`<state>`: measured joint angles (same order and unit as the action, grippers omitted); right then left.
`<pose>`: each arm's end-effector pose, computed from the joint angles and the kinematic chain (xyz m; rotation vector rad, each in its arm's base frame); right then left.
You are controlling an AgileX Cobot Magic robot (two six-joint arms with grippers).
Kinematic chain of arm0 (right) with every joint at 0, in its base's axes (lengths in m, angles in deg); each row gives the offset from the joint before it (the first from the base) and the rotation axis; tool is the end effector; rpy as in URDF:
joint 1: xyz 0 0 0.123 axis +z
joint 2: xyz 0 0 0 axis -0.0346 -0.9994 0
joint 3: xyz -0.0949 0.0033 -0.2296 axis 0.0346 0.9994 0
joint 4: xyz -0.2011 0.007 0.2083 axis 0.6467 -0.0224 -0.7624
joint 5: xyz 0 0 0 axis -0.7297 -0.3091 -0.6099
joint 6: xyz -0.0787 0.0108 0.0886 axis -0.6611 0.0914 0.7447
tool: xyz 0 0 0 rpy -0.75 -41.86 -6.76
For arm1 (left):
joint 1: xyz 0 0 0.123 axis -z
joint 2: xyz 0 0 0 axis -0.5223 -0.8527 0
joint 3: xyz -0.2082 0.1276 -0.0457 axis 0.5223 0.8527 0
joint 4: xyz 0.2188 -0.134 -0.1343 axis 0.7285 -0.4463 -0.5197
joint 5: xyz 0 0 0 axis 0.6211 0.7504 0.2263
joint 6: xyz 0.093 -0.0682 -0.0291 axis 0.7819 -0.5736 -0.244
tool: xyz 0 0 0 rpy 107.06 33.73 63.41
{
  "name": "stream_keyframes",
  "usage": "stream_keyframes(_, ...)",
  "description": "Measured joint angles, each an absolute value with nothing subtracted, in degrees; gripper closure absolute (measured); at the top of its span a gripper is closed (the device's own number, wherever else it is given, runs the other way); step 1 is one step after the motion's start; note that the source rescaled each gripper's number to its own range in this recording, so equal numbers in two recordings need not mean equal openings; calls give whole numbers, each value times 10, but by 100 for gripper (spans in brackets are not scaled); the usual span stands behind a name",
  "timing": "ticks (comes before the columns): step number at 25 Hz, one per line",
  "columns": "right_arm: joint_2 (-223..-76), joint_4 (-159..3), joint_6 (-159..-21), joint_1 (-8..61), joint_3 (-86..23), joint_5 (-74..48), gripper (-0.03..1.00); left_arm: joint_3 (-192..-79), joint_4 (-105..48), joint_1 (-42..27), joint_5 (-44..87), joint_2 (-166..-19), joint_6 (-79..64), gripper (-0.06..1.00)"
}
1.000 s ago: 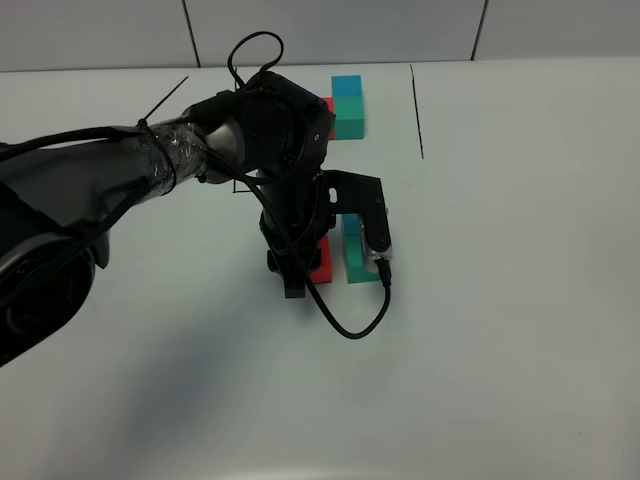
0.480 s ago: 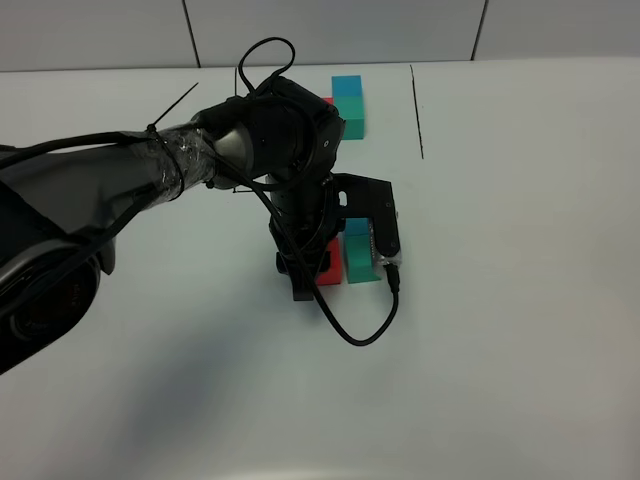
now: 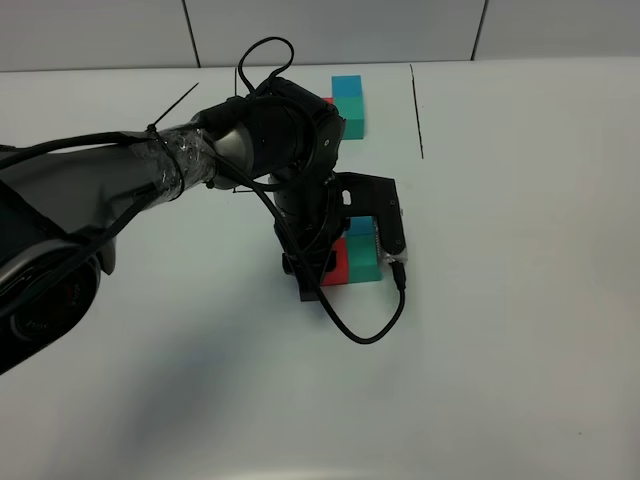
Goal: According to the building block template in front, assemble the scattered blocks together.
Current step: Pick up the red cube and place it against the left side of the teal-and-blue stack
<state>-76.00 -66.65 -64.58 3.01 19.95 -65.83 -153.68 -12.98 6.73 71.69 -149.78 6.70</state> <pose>0.0880 -0.0054 0.2837 0.0266 2.0454 -0.0437 0.3725 -0.2881 0.0513 2.0749 2.1580 0.0727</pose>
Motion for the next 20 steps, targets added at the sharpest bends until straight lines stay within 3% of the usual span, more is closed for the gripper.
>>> stream_keyframes(20, -760, -666, -646, 30, 200, -658, 11, -1537, -129, 67, 716, -1498, 67, 94)
